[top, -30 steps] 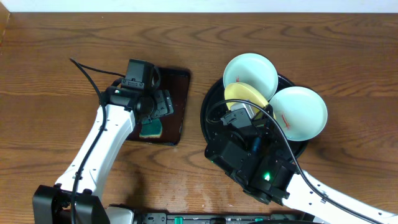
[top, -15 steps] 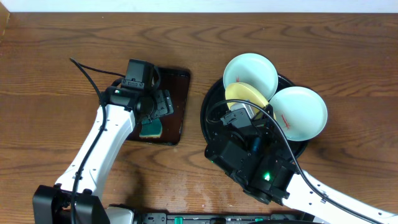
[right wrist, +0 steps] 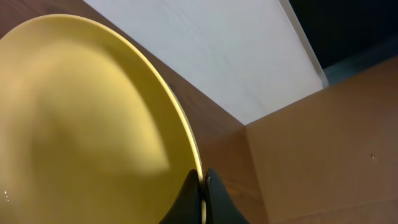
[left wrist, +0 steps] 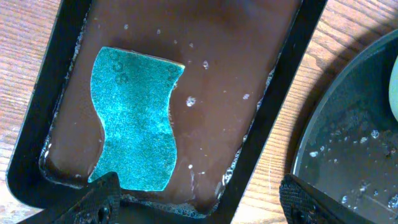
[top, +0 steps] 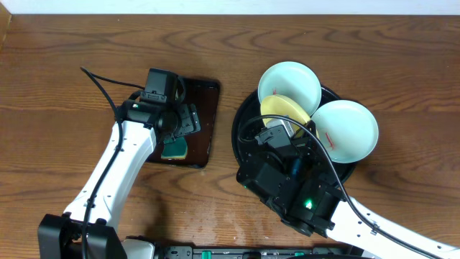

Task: Clean dirty plates on tray and stack at the side
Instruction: 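Tilt the yellow plate up with the right gripper, then carry the yellow plate right and set it on the table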

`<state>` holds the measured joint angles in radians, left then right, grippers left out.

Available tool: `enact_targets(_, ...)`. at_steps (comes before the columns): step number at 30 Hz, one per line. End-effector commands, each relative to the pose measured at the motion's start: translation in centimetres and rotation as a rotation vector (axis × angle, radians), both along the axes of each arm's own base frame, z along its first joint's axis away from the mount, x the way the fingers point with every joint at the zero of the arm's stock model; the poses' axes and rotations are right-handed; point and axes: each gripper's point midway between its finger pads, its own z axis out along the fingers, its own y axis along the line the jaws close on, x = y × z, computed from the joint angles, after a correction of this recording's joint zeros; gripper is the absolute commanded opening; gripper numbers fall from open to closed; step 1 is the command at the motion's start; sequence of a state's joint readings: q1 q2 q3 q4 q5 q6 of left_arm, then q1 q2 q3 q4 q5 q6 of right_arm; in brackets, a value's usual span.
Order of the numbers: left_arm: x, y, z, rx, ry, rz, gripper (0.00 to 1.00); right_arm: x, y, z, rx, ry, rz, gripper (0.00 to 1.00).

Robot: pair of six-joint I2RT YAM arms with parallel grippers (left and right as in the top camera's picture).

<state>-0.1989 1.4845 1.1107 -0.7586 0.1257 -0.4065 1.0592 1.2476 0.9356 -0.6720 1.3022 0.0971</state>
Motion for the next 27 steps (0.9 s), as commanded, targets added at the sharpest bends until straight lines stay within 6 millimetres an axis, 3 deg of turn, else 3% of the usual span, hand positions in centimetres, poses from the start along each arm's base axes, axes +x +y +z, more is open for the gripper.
enact_targets(1, 0.6, 0.0, 0.9, -0.003, -0.024, -0.006, 0.82, -0.1, -0.1, 1.2, 0.001, -0.043, -0.016, 0.01)
enact_targets(6, 0.6, 0.0, 0.9, -0.003, -0.024, -0.006, 0.82, -0.1, -0.2, 1.2, 0.050, -0.058, -0.028, 0.01)
enact_targets(9, 0.6, 0.0, 0.9, -0.003, -0.024, -0.006, 0.82, 0.6, -0.7, 0.1, 0.156, -0.033, -0.053, 0.01)
enact_targets(17, 0.6, 0.0, 0.9, -0.003, -0.024, -0.006, 0.82, 4.3, -3.9, -7.5, 0.706, 0.378, -0.141, 0.01)
enact_targets(22, 0.6, 0.0, 0.9, -0.003, -0.024, -0.006, 0.82, 5.6, -9.5, -7.2, 1.084, 0.431, -0.218, 0.01)
enact_targets(27, 0.6, 0.0, 0.9, -0.003, -0.024, -0.006, 0.82, 5.5, -19.3, -7.3, 1.299, 0.271, -0.489, 0.01)
